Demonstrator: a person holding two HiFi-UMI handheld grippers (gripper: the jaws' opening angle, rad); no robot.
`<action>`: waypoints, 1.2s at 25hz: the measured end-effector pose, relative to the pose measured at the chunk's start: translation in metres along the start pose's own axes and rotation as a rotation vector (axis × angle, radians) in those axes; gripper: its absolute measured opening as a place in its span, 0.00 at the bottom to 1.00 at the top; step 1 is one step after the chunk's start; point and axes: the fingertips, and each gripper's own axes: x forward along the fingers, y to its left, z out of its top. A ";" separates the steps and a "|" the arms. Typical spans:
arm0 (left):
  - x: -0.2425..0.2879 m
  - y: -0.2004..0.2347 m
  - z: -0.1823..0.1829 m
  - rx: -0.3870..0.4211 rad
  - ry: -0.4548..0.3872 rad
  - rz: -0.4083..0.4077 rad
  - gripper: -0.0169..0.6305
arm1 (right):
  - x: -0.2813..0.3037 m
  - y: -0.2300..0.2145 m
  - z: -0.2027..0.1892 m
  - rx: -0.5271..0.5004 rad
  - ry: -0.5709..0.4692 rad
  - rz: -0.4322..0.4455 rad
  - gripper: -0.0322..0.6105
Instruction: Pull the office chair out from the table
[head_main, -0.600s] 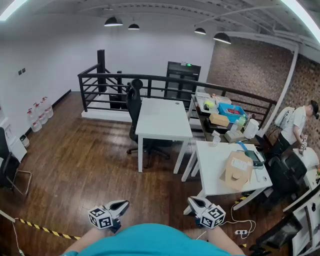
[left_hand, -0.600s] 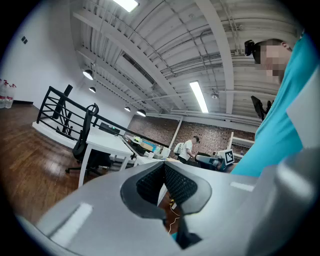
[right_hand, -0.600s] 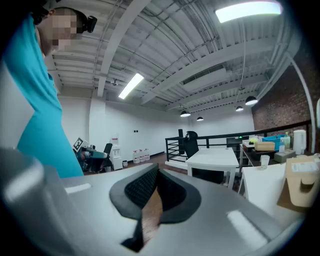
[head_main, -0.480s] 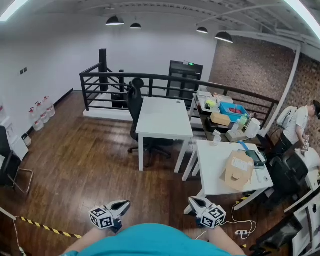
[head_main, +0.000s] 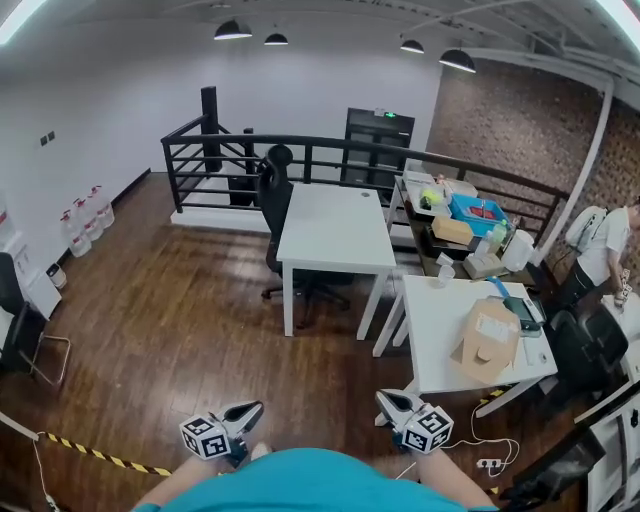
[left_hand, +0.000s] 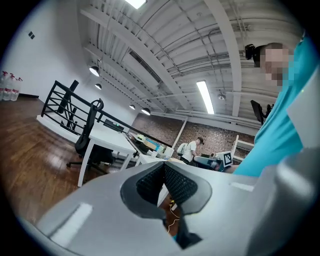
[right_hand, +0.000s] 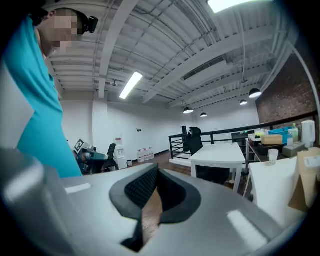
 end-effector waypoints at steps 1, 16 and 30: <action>0.001 0.010 0.004 -0.013 -0.010 -0.003 0.06 | 0.010 -0.003 0.000 -0.005 0.003 -0.002 0.05; -0.003 0.194 0.098 0.002 -0.002 -0.155 0.06 | 0.179 -0.039 0.029 -0.014 0.021 -0.158 0.05; 0.152 0.303 0.104 -0.002 -0.016 -0.069 0.06 | 0.253 -0.221 -0.003 0.017 0.031 -0.063 0.05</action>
